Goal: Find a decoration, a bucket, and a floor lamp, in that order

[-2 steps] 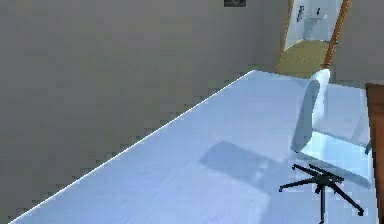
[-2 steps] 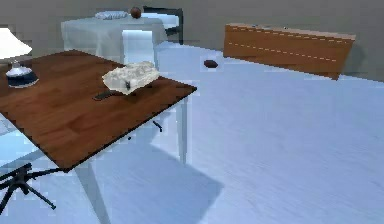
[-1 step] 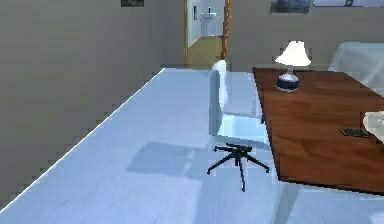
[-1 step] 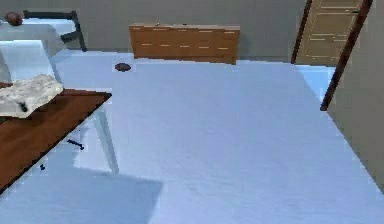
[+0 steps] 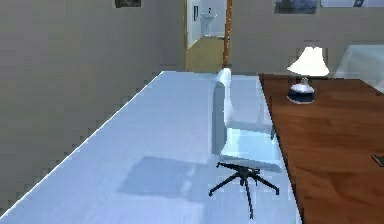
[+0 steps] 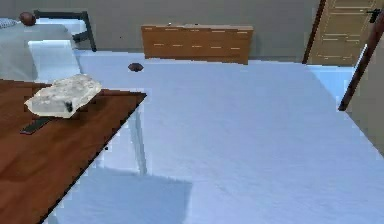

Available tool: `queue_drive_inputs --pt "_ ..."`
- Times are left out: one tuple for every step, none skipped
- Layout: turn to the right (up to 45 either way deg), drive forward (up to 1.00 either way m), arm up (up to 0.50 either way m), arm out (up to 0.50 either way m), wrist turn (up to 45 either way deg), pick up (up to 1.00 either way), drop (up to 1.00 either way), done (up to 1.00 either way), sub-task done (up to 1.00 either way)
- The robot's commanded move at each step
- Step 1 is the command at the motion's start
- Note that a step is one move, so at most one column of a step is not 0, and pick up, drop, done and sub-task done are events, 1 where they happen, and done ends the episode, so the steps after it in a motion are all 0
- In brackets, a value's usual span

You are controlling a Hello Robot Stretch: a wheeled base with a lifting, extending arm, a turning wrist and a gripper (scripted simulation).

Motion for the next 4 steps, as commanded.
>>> queue_drive_inputs --pt "-21.0 0.00 0.00 0.00 0.0 0.00 0.00 0.00 0.00" --pt "0.0 1.00 0.00 0.00 0.0 0.00 0.00 0.00 0.00" --pt "-6.0 0.00 0.00 0.00 0.0 0.00 0.00 0.00 0.00" --pt "0.0 0.15 0.00 0.00 0.0 0.00 0.00 0.00 0.00"
